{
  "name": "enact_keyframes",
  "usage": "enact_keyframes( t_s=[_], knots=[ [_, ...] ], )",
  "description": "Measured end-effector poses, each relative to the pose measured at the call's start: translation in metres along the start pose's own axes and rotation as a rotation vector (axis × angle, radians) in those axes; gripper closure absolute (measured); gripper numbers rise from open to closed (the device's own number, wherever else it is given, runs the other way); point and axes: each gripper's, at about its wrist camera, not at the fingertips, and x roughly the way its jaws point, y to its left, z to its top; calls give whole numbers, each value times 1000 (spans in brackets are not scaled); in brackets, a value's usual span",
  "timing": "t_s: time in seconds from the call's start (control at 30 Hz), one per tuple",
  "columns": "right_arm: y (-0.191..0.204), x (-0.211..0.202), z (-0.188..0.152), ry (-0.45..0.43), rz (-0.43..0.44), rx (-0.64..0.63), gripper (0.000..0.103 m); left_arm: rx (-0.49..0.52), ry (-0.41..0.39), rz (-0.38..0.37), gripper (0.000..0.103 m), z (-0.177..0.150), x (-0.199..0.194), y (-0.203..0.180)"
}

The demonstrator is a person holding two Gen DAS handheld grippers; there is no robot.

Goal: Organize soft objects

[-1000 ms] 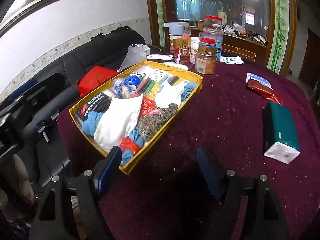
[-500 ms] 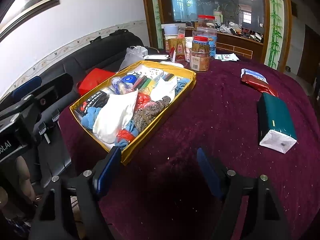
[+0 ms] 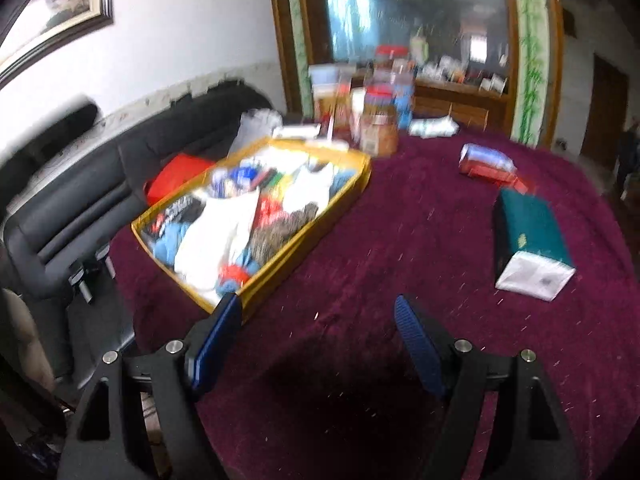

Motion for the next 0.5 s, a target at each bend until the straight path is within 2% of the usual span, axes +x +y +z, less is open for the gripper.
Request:
enact_keyframes(
  t_s=[0.03,0.07,0.1,0.13,0.17,0.23,0.33,0.5],
  knots=[
    [1,-6,-1,-37,-20,-9,22,-26,-77,-23,0,3,-14,3],
    [4,-13,-3,-84,-52,-21,17,-47,-109,-37,0,6,-19,6],
    [7,-18,-5,-124,-83,-31,4,-64,-120,-43,0,7,-22,7],
    [11,-23,-8,-176,-127,-40,0,-73,-109,-46,0,9,-20,7],
    [16,-28,-11,-224,-163,-54,0,-71,-78,-62,0,10,-13,5],
    [25,-27,-14,-255,-187,-102,0,-86,-17,-98,0,11,0,6],
    [40,-17,-18,-230,-217,-186,0,-129,65,-118,0,4,18,10],
    [54,-5,-21,-190,-211,-240,0,-149,182,-76,0,-13,41,18]
  ],
)
